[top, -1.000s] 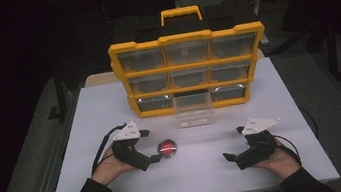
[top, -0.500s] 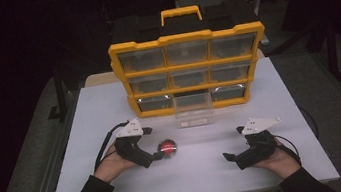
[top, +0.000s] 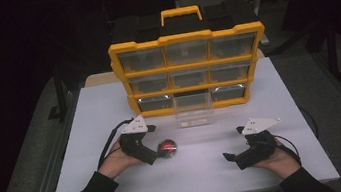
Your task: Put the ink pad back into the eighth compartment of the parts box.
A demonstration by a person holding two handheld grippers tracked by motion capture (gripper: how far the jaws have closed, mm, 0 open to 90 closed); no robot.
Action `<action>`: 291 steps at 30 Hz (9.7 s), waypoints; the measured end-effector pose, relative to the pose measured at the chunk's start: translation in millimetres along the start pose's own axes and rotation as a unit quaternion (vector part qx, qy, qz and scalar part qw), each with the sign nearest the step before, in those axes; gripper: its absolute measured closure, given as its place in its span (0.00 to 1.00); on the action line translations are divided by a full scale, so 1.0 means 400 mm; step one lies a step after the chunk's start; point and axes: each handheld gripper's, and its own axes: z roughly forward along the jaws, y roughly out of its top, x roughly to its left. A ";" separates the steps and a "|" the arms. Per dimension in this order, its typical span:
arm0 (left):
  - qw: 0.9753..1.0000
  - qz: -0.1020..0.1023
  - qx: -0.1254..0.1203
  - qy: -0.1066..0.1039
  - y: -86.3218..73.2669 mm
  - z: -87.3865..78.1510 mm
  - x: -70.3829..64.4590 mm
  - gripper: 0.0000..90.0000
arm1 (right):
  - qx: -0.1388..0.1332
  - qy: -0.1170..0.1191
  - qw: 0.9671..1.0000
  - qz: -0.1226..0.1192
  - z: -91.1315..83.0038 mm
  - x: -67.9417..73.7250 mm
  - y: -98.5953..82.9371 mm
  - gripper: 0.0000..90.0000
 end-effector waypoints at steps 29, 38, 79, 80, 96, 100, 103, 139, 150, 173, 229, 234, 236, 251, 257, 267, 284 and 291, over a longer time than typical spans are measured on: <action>0.998 0.000 0.065 0.002 0.003 0.067 0.005 0.00 | 0.000 0.000 1.000 0.000 0.000 0.000 0.000 0.00; 0.996 0.004 0.088 0.008 -0.001 0.085 0.002 0.00 | 0.001 0.000 1.000 0.000 0.000 0.000 0.000 0.00; 0.990 0.027 0.138 0.004 -0.007 0.112 -0.012 0.16 | 0.001 0.001 1.000 -0.001 -0.001 0.000 0.000 0.00; 0.990 0.026 0.138 0.005 -0.007 0.112 -0.012 0.16 | 0.001 0.001 1.000 -0.001 0.000 0.000 0.000 0.00; 0.990 0.022 0.136 0.020 -0.006 0.107 -0.009 0.28 | 0.002 0.002 1.000 -0.002 0.001 0.000 0.000 0.00; 0.990 0.024 0.136 0.019 -0.006 0.106 -0.009 0.30 | 0.002 0.003 1.000 -0.001 0.001 0.000 0.000 0.00; 0.990 0.024 0.137 0.019 -0.005 0.105 -0.009 0.32 | 0.002 0.003 1.000 -0.001 0.002 0.001 0.000 0.00; 0.992 0.014 0.126 -0.004 0.015 0.062 -0.008 0.33 | 0.008 0.002 1.000 -0.003 0.005 0.006 -0.005 0.00; 0.992 0.018 0.125 -0.016 0.027 0.051 -0.009 0.33 | 0.002 0.007 1.000 -0.001 0.012 0.003 -0.009 0.00; 0.993 0.018 0.112 -0.031 0.071 -0.001 0.008 0.33 | -0.009 0.009 1.000 -0.005 0.017 -0.004 -0.005 0.00; 0.994 0.052 0.095 -0.016 0.236 -0.036 0.035 0.33 | -0.013 0.007 1.000 -0.001 0.013 -0.006 -0.004 0.00; 0.994 0.054 0.093 -0.015 0.251 -0.036 0.038 0.33 | -0.013 0.007 1.000 -0.001 0.014 -0.006 -0.003 0.00; 0.994 0.055 0.095 -0.014 0.258 -0.033 0.041 0.33 | -0.013 0.008 1.000 -0.001 0.014 -0.006 -0.003 0.00; 0.993 0.063 0.100 -0.015 0.305 -0.009 0.049 0.33 | -0.014 0.008 1.000 0.001 0.011 -0.006 -0.003 0.00; 0.993 0.066 0.101 -0.015 0.321 0.003 0.048 0.33 | -0.014 0.008 1.000 -0.001 0.012 -0.005 -0.004 0.00; 0.992 0.069 0.104 -0.019 0.357 0.029 0.052 0.33 | -0.016 0.008 1.000 0.000 0.010 -0.005 -0.003 0.00; 0.992 0.067 0.103 -0.019 0.398 0.078 0.071 0.33 | -0.017 0.008 1.000 0.000 0.010 -0.005 -0.003 0.00; 0.992 0.067 0.104 -0.019 0.407 0.106 0.074 0.33 | -0.017 0.009 1.000 0.000 0.010 -0.005 -0.003 0.00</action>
